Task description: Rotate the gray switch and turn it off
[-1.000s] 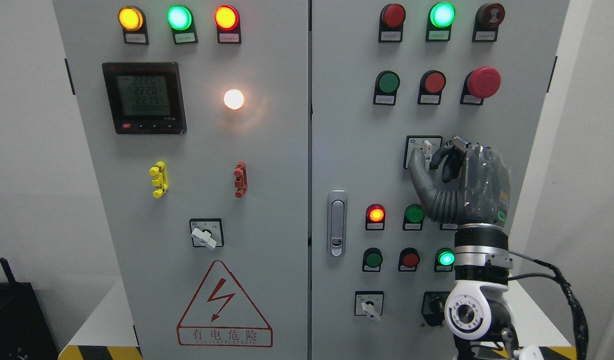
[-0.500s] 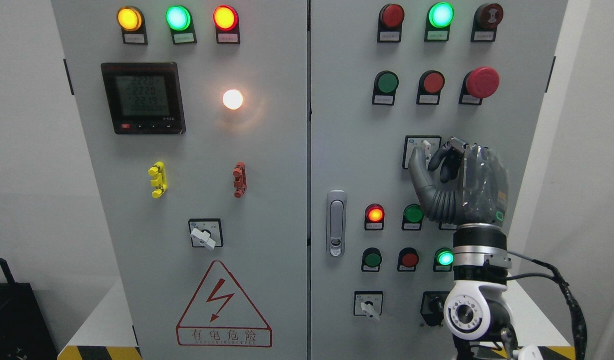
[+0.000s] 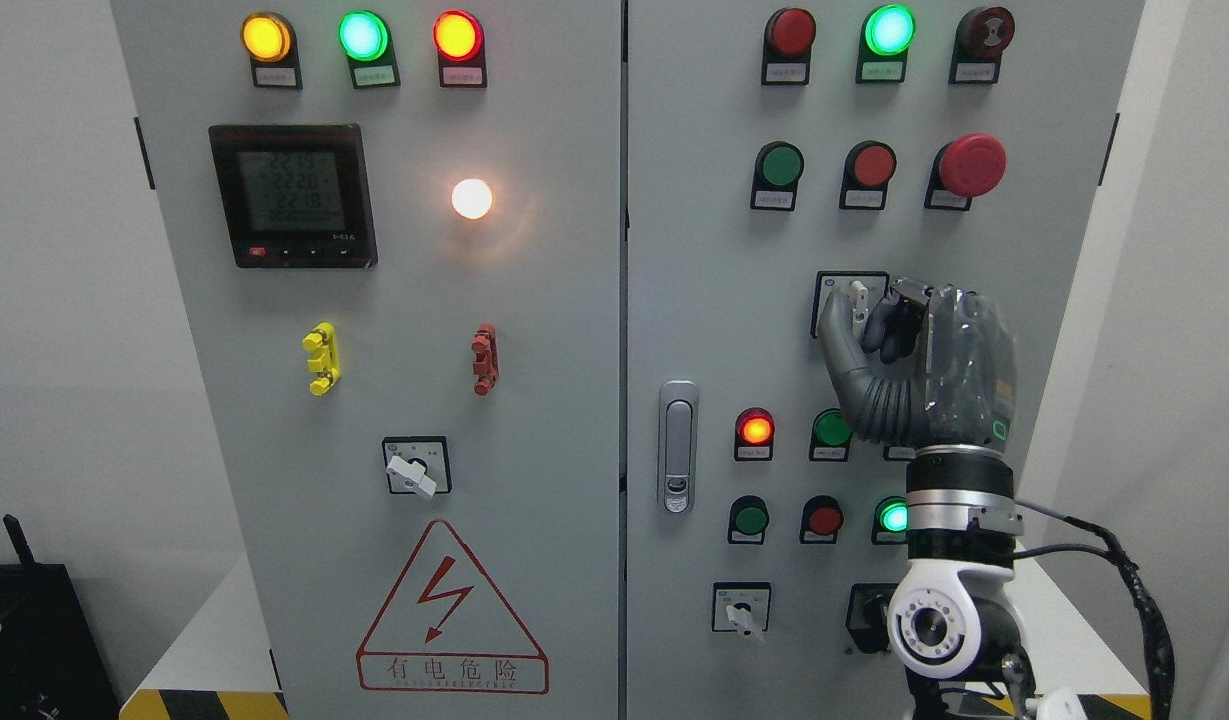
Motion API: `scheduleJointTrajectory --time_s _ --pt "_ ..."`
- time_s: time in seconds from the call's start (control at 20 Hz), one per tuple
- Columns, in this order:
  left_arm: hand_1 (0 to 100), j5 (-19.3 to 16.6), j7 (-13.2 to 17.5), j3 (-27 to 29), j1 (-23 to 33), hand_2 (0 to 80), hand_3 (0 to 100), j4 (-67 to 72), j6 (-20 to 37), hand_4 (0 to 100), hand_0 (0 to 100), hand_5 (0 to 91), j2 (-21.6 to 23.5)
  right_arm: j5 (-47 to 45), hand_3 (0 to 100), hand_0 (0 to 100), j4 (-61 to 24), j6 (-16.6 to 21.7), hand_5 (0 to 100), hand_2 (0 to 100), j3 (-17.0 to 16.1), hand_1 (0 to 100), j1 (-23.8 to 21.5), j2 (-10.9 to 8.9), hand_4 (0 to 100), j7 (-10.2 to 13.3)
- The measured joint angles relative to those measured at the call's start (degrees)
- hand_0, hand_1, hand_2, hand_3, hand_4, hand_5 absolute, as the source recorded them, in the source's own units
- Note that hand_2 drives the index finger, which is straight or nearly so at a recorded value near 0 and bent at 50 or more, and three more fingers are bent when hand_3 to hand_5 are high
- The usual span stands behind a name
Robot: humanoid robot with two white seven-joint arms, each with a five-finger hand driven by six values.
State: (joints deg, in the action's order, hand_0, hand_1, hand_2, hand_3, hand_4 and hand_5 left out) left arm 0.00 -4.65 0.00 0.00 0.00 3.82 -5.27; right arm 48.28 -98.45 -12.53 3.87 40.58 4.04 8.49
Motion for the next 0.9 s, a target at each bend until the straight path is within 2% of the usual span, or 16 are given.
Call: scheduleJointTrajectory --time_s 0.6,0.8,0.9 --pt "39 0.00 0.06 0.00 0.00 0.0 0 0.00 -0.02 0 12 0.0 0.00 -0.04 100 49 -0.29 0.90 100 74 -0.04 42 -0.05 0.01 97 0.78" --pt "39 0.00 0.07 0.00 0.00 0.0 0 0.00 -0.02 0 12 0.0 0.00 -0.04 100 48 -0.57 2.31 100 73 -0.04 42 -0.24 0.01 97 1.36" --pt "39 0.00 0.07 0.00 0.00 0.0 0 0.00 -0.02 0 12 0.0 0.00 -0.04 100 47 -0.76 4.13 100 73 -0.10 41 -0.40 -0.02 97 2.48"
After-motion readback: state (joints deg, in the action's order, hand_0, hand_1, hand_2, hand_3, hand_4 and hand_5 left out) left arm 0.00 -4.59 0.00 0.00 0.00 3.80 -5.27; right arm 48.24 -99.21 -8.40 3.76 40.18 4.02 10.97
